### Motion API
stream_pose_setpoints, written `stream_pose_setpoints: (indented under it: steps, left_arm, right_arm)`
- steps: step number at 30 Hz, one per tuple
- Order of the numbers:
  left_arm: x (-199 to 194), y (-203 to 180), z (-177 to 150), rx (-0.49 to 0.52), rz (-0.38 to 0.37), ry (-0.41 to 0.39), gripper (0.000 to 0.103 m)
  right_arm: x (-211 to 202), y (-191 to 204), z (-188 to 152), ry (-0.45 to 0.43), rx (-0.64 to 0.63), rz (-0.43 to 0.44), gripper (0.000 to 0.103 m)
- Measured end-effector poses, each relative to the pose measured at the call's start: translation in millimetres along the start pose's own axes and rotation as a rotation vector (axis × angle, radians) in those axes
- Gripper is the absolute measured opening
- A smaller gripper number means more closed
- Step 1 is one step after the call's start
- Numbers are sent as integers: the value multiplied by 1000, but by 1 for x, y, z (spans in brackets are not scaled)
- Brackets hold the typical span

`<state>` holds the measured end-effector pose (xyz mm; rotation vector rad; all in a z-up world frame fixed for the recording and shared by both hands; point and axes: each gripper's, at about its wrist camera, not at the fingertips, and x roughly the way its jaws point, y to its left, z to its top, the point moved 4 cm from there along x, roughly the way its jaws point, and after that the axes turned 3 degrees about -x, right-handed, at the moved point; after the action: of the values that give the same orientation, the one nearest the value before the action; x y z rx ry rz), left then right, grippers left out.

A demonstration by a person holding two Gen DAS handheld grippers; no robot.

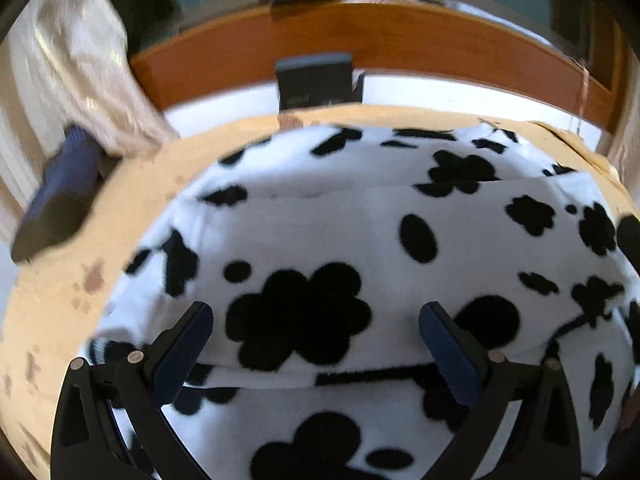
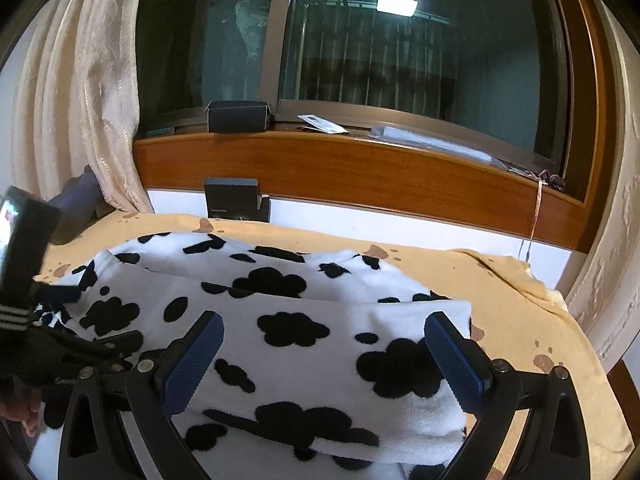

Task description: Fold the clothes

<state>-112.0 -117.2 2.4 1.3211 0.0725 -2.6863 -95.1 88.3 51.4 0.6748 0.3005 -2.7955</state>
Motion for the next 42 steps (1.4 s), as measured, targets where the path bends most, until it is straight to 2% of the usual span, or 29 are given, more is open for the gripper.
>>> stream_pose_setpoints:
  steps: [2, 4, 7, 24, 31, 37, 42]
  left_arm:
    - [10, 6, -3, -52, -41, 37, 103]
    - [11, 9, -4, -72, -61, 31, 103]
    - [12, 6, -5, -47, -44, 33, 103]
    - [3, 8, -5, -60, -40, 24, 103]
    - [-38, 16, -14, -100, -88, -15, 103]
    - [-71, 24, -37, -99, -111, -36, 103]
    - [-83, 38, -57, -144, -122, -26, 103]
  right_arm:
    - [2, -1, 0, 9, 6, 4, 102]
    - [4, -3, -1, 20, 17, 10, 102]
    - [7, -4, -3, 37, 29, 19, 102]
    - [8, -4, -3, 47, 38, 29, 102]
    - [9, -2, -3, 58, 35, 38, 102]
    - [8, 3, -3, 65, 29, 55, 102]
    - [5, 8, -1, 79, 14, 42, 102]
